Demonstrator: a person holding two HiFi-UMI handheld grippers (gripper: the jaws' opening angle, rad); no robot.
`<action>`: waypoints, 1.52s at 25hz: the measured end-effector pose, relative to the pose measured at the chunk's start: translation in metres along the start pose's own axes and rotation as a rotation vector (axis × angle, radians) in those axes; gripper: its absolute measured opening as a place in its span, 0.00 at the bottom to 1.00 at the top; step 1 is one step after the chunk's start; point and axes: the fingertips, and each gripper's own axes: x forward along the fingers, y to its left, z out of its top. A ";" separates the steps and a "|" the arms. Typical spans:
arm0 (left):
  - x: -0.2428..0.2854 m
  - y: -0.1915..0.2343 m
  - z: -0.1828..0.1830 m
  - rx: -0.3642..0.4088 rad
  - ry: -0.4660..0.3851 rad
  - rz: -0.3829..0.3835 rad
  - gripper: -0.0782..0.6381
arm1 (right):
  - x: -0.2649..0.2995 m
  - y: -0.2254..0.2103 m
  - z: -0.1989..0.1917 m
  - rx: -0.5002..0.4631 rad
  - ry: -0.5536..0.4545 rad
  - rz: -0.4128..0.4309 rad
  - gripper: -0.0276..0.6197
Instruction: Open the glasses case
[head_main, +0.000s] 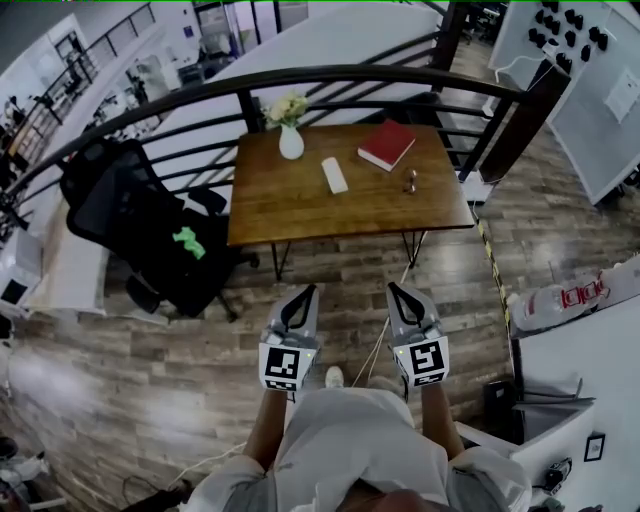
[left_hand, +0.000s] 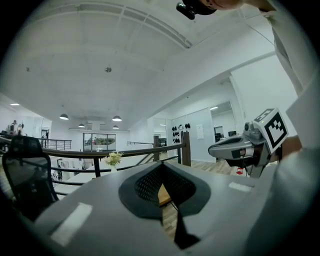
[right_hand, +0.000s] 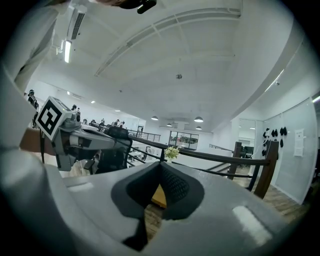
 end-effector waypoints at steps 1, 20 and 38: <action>0.004 0.004 0.001 0.000 -0.005 -0.002 0.14 | 0.005 0.000 0.000 0.002 0.000 -0.001 0.05; 0.098 0.049 0.002 0.002 -0.017 0.006 0.14 | 0.105 -0.056 -0.001 0.010 -0.013 0.046 0.05; 0.220 0.098 0.015 -0.020 -0.001 0.103 0.14 | 0.213 -0.144 0.003 0.012 -0.014 0.141 0.05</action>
